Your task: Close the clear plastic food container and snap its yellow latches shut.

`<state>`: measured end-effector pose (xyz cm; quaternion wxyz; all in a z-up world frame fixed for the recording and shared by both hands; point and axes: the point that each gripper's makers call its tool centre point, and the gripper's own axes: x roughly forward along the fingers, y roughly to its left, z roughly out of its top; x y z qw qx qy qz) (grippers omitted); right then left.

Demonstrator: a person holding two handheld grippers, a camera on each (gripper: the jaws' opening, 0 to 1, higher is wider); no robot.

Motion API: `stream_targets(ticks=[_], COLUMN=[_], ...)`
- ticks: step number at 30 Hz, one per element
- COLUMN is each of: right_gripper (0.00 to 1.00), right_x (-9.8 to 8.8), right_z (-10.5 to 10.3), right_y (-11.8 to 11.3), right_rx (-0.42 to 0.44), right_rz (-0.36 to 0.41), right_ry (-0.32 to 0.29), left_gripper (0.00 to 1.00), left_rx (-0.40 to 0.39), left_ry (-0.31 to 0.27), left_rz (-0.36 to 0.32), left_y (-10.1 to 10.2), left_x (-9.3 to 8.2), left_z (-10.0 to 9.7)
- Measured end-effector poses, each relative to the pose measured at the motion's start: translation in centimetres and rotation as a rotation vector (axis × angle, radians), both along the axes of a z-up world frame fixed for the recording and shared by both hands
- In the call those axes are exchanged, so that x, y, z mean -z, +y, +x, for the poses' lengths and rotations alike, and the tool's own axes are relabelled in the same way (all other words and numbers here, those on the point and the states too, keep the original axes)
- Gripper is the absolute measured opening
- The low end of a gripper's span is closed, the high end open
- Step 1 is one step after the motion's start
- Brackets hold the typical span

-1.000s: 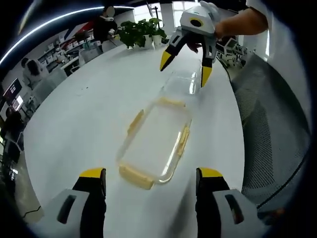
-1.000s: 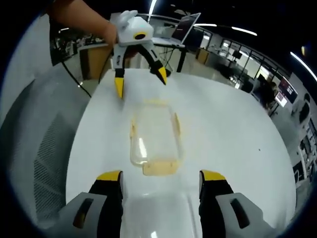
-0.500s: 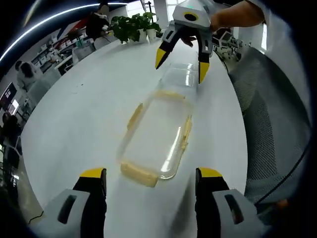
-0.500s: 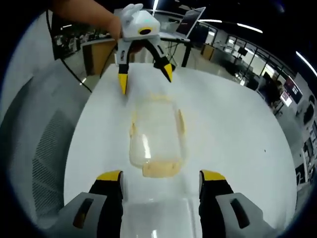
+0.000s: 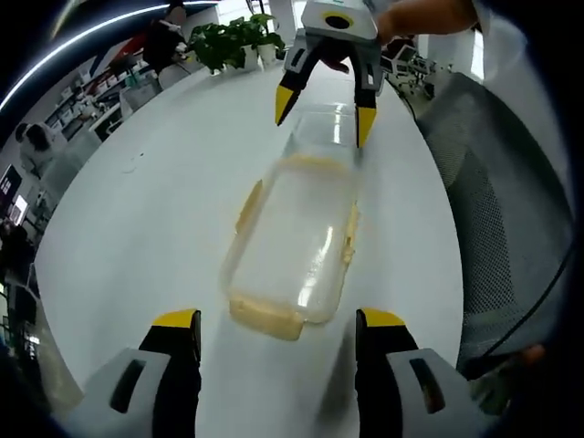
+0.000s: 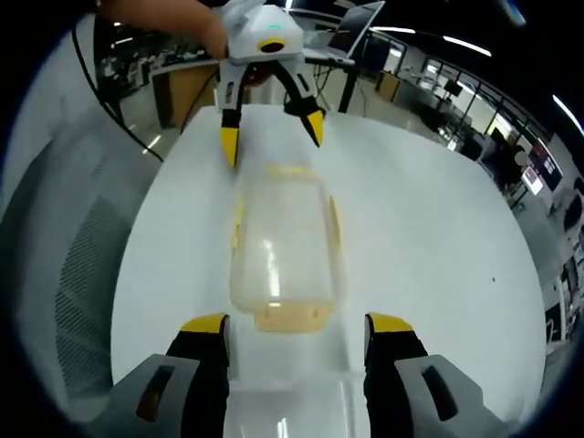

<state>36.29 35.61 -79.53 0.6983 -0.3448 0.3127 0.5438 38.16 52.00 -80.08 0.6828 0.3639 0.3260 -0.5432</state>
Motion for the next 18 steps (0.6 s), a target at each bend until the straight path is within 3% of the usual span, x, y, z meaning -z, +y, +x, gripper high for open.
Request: stream_targets(ticks=[18], right_gripper=[0.59], right_x=[1.7], right_z=[0.1], right_y=[0.5], right_rx=[-0.033], right_rz=[-0.055], right_ry=[0.046], left_gripper=[0.65], left_rx=[0.088], left_ry=[0.016], left_rz=[0.064], left_y=[0.2], left_x=[1.0], left_z=[1.1])
